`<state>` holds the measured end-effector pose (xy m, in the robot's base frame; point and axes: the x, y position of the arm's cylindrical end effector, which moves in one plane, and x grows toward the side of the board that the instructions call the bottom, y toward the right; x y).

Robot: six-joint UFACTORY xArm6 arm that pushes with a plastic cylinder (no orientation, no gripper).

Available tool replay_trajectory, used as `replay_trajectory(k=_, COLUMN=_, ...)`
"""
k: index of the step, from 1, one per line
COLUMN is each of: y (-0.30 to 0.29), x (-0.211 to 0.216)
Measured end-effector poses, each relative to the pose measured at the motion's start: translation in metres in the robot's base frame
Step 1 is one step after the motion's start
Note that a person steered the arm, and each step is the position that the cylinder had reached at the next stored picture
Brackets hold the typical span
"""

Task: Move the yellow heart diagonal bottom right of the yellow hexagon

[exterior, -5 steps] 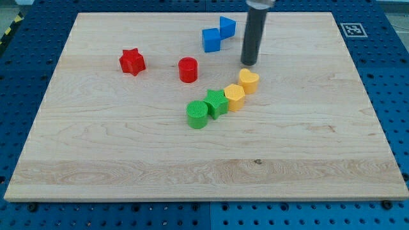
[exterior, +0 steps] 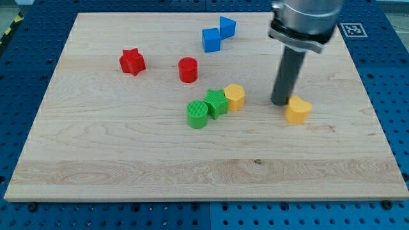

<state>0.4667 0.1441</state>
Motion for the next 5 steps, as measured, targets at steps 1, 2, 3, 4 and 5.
replay_trajectory(k=1, y=0.010, x=0.026)
replay_trajectory(k=2, y=0.025, x=-0.003)
replay_trajectory(k=3, y=0.065, x=-0.010)
replay_trajectory(k=4, y=0.076, x=0.034)
replay_trajectory(k=5, y=0.031, x=0.077)
